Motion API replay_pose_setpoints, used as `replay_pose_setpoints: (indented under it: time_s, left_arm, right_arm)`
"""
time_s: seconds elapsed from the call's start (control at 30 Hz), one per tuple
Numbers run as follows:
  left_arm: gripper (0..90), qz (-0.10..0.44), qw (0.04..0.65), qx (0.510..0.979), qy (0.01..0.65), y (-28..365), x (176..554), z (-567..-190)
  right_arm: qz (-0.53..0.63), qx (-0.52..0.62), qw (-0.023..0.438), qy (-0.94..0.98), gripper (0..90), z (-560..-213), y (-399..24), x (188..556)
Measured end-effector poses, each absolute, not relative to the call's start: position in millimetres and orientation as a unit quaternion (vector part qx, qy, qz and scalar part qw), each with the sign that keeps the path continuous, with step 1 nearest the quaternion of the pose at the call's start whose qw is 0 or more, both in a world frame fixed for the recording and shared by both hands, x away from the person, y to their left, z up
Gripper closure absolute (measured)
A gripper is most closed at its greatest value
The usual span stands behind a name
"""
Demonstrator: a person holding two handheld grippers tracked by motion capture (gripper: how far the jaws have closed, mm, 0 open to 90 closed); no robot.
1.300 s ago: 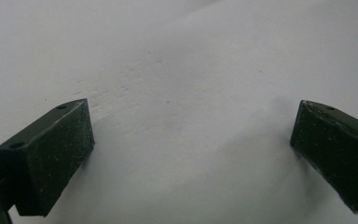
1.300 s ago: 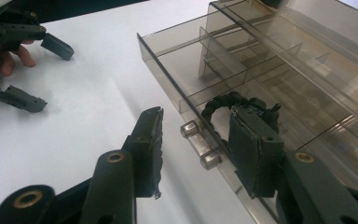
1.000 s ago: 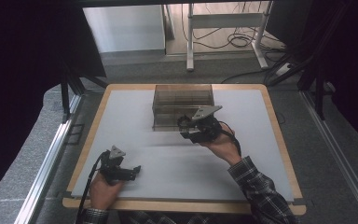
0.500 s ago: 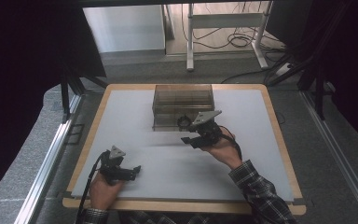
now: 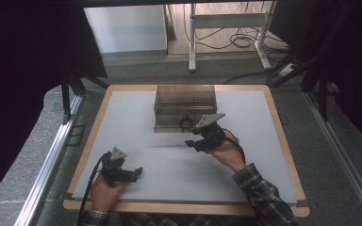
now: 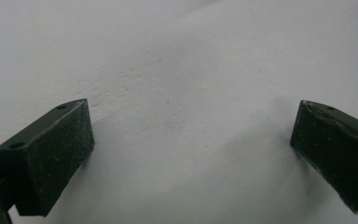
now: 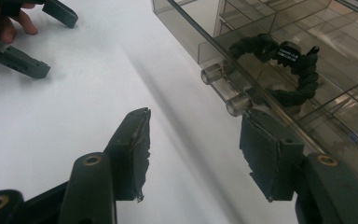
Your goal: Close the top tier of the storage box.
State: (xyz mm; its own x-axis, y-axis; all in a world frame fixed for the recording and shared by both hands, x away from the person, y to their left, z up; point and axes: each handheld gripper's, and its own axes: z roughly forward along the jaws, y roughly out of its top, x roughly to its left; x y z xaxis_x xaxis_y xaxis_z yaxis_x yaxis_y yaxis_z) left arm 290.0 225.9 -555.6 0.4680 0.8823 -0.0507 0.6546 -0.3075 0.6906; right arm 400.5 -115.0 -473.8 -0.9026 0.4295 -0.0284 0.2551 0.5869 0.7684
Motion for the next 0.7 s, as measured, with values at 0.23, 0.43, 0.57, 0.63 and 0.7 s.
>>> replay_pose_setpoints:
  time_s: [0.23, 0.43, 0.57, 0.63, 0.7]
  left_arm:
    - [0.0, 0.172, 0.331, 0.79, 0.486, 225.9, 290.0, -555.6]
    - [0.0, 0.172, 0.331, 0.79, 0.486, 225.9, 290.0, -555.6]
    - [0.0, 0.172, 0.331, 0.79, 0.486, 225.9, 290.1, -555.6]
    - [0.0, 0.172, 0.331, 0.79, 0.486, 225.9, 290.1, -555.6]
    - [0.0, 0.172, 0.331, 0.79, 0.486, 225.9, 290.0, -555.6]
  right_arm:
    - [0.404, 0.199, 0.101, 0.887, 42.6, -479.4, -115.4, 402.3]
    - [0.403, 0.196, 0.099, 0.888, 42.6, -482.7, -113.6, 404.1]
    - [0.406, 0.193, 0.099, 0.888, 42.7, -482.5, -111.6, 404.0]
    - [0.406, 0.192, 0.101, 0.888, 42.6, -482.3, -110.4, 404.1]
    - [0.405, 0.192, 0.103, 0.888, 42.5, -482.2, -109.8, 404.6]
